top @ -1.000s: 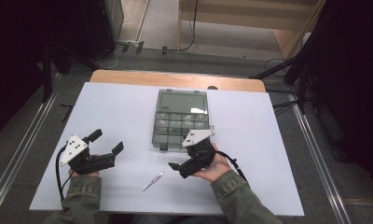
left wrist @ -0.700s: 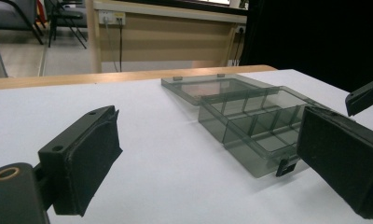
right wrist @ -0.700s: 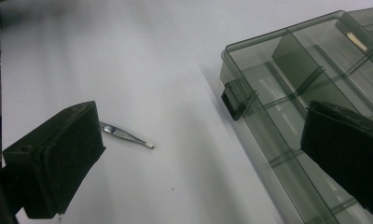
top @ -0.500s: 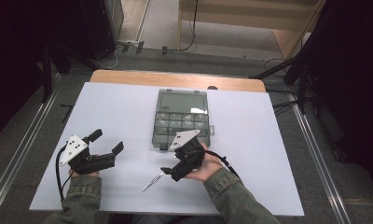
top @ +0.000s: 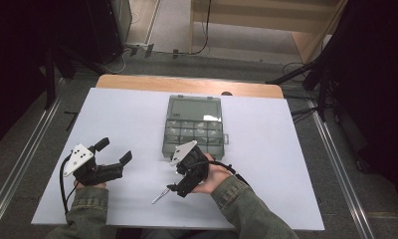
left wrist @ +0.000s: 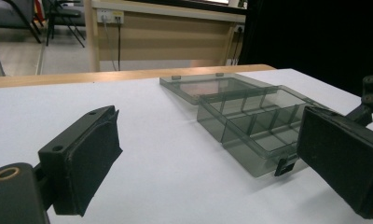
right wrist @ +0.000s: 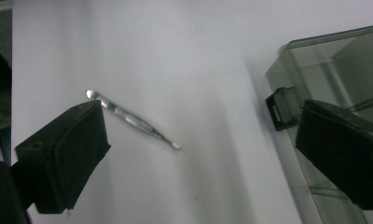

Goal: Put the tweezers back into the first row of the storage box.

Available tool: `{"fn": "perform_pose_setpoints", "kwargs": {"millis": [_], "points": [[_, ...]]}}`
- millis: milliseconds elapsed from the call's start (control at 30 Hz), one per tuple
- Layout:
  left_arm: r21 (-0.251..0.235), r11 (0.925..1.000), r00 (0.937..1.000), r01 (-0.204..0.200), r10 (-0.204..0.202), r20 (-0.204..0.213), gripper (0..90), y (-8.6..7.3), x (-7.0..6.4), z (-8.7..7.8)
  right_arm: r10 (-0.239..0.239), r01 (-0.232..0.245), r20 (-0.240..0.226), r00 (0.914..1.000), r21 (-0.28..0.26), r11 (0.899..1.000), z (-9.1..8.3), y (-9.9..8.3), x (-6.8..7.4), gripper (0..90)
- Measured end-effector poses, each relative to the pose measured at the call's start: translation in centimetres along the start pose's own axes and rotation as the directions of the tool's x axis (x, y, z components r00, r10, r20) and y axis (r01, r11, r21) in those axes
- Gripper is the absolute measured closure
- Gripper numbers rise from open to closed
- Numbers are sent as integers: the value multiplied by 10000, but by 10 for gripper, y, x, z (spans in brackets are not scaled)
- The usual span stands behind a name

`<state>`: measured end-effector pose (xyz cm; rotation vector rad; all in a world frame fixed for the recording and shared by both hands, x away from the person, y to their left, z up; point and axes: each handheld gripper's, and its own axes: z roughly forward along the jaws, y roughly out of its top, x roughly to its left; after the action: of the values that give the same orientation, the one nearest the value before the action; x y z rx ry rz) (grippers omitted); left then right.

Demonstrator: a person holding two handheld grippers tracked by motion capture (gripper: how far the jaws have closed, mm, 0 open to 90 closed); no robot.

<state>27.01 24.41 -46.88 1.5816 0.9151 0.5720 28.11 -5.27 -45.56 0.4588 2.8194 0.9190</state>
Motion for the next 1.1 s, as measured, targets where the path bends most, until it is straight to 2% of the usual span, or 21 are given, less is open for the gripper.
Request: {"fn": "perform_pose_setpoints", "kwargs": {"millis": [233, 300, 467, 500, 533, 600, 667, 733, 800, 867, 1000, 1033, 1100], "points": [[-2, 10000, 10000, 38, -38, 49, 57, 0, 0, 0, -760, 776, -217, 9969, 843, 9934, 12, 5, 9, 55], [9, 10000, 9999, 60, -60, 96, 57, 0, 1, 0, -860, 902, -420, 9954, 1103, 9898, 14, 7, 11, 77], [3, 10000, 10000, 76, -76, 56, 57, 0, 1, 0, -1244, 1310, -558, 9907, 1389, 9816, 18, 11, 12, 104], [7, 10000, 9999, 85, -85, 68, 57, 0, 1, 0, -1367, 1454, -651, 9885, 1564, 9769, 19, 13, 13, 134], [7, 10000, 9999, 85, -85, 68, 57, 0, 1, 0, -1367, 1454, -651, 9885, 1564, 9769, 19, 13, 13, 134], [33, 10000, 9999, 76, -76, 77, 57, 0, 1, 0, -1739, 1870, -866, 9809, 1778, 9661, 22, 17, 15, 160], [31, 9999, 9999, 96, -96, 73, 57, 0, 1, 0, -1881, 2054, -1021, 9768, 2000, 9580, 25, 18, 17, 185], [25, 10000, 9999, 91, -91, 73, 57, 0, 1, 0, -1883, 2077, -1047, 9765, 2261, 9517, 27, 20, 19, 209], [32, 10000, 9999, 94, -94, 83, 57, 0, 1, 0, -2024, 2249, -1183, 9721, 2265, 9477, 30, 22, 20, 226], [35, 9999, 9999, 102, -102, 82, 57, 0, 2, 0, -2041, 2277, -1228, 9712, 2272, 9468, 31, 22, 21, 238], [3, 9999, 9998, 169, -169, 66, 57, 0, 2, 0, -2168, 2477, -1437, 9656, 2539, 9350, 36, 24, 23, 333], [2, 9999, 9998, 169, -169, 71, 57, 0, 2, 0, -2319, 2658, -1596, 9596, 2416, 9333, 37, 25, 23, 356], [2, 9999, 9998, 167, -167, 88, 57, 0, 2, 0, -2409, 2743, -1570, 9578, 2472, 9293, 37, 26, 23, 400]]}}
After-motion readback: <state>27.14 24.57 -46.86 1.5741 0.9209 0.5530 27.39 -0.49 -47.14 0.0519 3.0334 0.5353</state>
